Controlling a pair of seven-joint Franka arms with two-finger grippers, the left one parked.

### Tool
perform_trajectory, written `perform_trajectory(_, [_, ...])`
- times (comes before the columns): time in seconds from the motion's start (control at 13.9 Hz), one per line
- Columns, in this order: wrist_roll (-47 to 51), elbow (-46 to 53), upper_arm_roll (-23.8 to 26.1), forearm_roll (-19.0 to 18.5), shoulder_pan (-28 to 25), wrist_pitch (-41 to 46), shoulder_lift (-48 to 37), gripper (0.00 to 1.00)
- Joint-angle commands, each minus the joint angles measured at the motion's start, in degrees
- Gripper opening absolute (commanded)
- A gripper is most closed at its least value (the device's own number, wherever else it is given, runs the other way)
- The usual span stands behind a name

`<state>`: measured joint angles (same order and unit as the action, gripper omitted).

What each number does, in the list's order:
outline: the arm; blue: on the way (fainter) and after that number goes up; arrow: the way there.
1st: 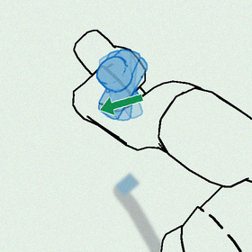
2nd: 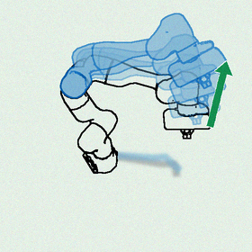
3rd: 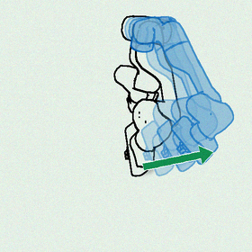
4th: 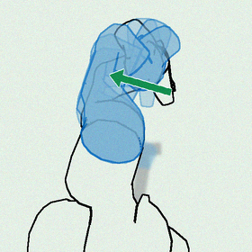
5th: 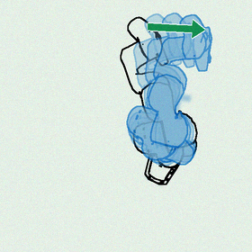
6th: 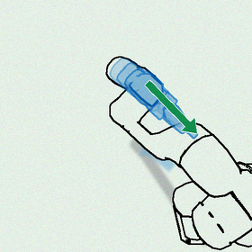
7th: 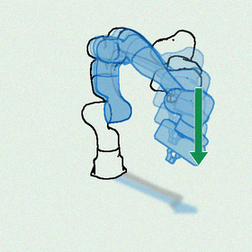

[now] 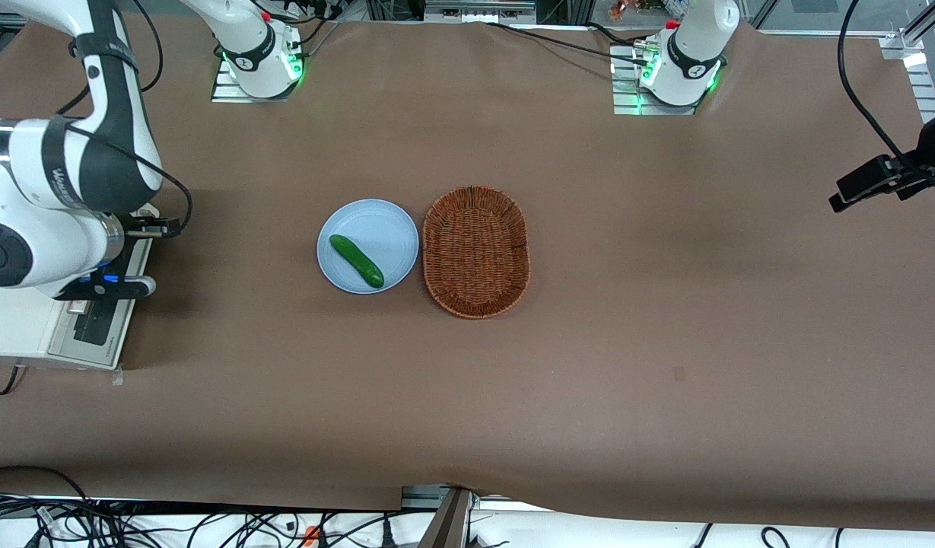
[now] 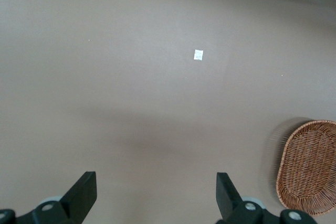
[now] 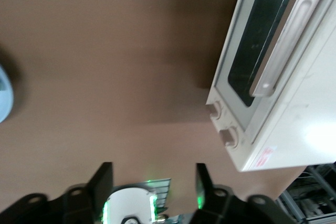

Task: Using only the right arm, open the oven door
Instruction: 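Move the right gripper toward the toaster oven's door handle, then lower the right gripper onto the silver door handle and grasp it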

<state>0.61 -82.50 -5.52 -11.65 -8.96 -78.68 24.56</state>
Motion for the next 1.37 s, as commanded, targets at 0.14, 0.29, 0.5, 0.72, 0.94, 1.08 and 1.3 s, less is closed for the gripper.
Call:
perform_trajectory(0.14, [-12.97, -3.55, 0.07, -7.23, 0.26, -5.25, 1.18, 0.18])
perform_trajectory(0.29, [-15.89, -3.72, 0.15, -11.10, 0.34, -7.01, 2.32, 0.00])
perform_trajectory(0.5, [-18.96, -3.72, 0.07, -16.55, 0.87, -9.82, 3.74, 0.00])
perform_trajectory(0.72, [-21.34, -3.72, -0.20, -19.28, 2.28, -12.37, 5.23, 0.00])
perform_trajectory(0.94, [-23.28, -3.90, -0.20, -20.34, 4.03, -13.96, 5.76, 0.00])
perform_trajectory(1.08, [-23.37, -4.33, -0.20, -21.48, 4.39, -14.05, 6.02, 0.00])
perform_trajectory(1.3, [-24.34, -5.56, -0.46, -21.93, 4.74, -16.32, 6.02, 0.00])
